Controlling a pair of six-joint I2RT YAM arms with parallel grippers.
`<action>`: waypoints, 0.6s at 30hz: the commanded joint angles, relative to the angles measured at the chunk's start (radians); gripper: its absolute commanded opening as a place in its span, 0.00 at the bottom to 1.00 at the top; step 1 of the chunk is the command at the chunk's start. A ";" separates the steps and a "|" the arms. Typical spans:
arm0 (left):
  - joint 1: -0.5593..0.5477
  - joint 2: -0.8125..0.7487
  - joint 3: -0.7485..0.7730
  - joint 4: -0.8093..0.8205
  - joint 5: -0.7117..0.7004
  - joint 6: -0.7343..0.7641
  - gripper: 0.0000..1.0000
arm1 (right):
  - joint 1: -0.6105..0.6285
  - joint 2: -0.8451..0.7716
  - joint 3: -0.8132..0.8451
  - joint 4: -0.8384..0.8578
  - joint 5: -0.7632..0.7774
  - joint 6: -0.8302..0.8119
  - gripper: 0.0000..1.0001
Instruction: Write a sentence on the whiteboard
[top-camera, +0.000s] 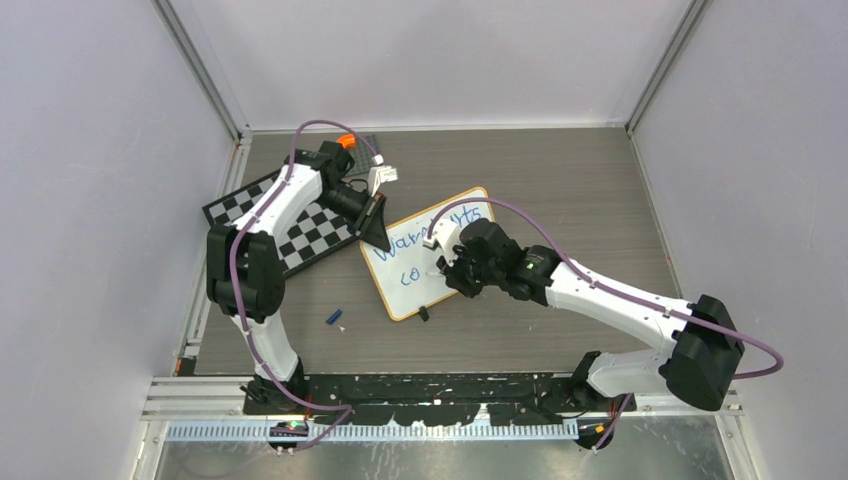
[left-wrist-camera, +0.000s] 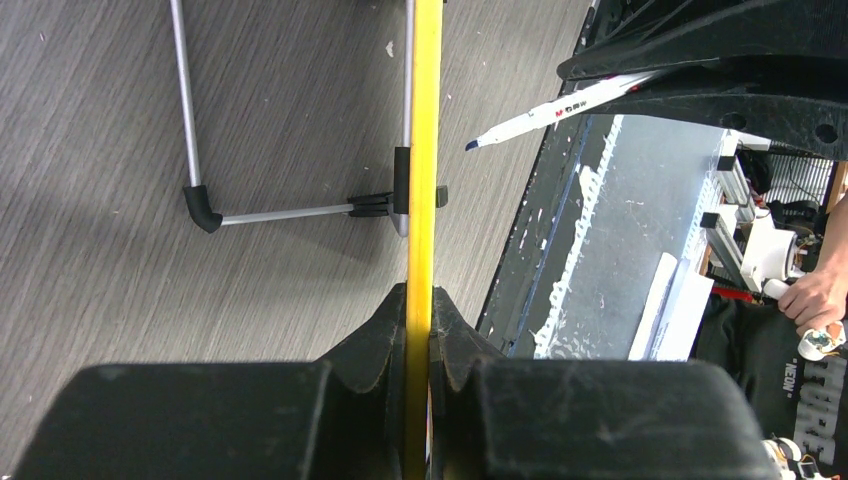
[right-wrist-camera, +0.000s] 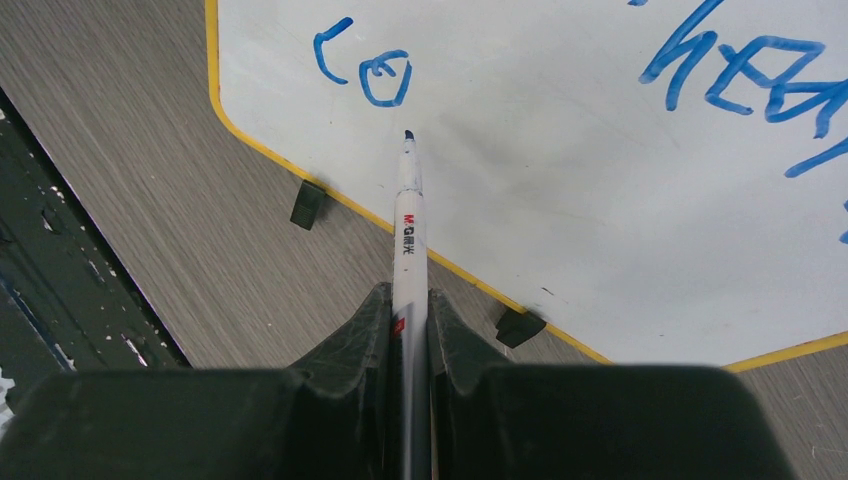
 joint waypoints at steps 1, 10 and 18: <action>-0.012 0.029 0.003 -0.003 -0.024 0.016 0.00 | 0.012 0.006 0.030 0.062 0.020 0.009 0.00; -0.013 0.038 0.009 -0.003 -0.019 0.018 0.00 | 0.016 0.047 0.057 0.090 0.030 0.010 0.00; -0.014 0.041 0.010 -0.004 -0.017 0.023 0.00 | 0.018 0.072 0.077 0.107 0.041 0.004 0.00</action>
